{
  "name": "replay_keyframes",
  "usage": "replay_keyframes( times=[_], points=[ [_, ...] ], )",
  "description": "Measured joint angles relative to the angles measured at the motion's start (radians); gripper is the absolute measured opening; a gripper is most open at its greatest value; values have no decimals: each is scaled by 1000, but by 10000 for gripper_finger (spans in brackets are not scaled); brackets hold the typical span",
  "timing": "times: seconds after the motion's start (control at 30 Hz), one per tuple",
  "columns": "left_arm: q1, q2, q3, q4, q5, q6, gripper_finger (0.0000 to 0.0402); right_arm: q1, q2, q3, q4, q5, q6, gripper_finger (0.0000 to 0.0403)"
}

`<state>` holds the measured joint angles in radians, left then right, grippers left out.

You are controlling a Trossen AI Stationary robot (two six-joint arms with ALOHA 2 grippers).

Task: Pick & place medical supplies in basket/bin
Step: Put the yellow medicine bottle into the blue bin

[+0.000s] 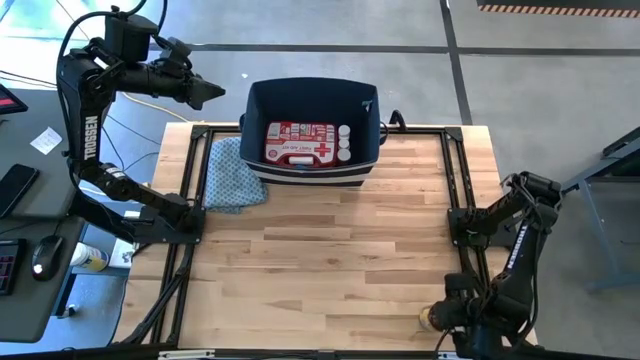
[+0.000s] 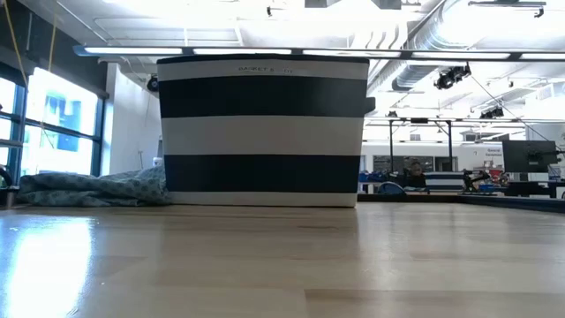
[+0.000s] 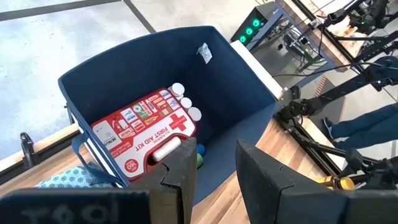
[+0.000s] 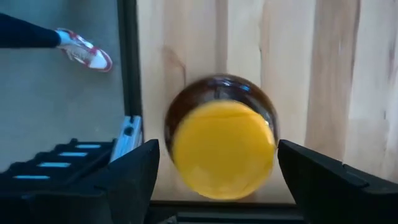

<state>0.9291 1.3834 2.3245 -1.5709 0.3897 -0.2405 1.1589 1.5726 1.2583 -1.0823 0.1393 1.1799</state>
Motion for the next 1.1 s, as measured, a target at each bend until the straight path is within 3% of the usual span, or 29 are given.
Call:
replay_keyframes(
  times=[0.33, 0.8, 1.1],
  points=[
    [0, 0, 0, 0, -4, 0, 144, 0, 0, 0, 3, 9, 1, 314],
    [0, 0, 0, 0, -8, 0, 144, 0, -1, 0, 11, 8, -2, 214],
    [0, 0, 0, 0, -10, 0, 144, -29, -54, 17, -66, 15, -9, 212]
  ],
)
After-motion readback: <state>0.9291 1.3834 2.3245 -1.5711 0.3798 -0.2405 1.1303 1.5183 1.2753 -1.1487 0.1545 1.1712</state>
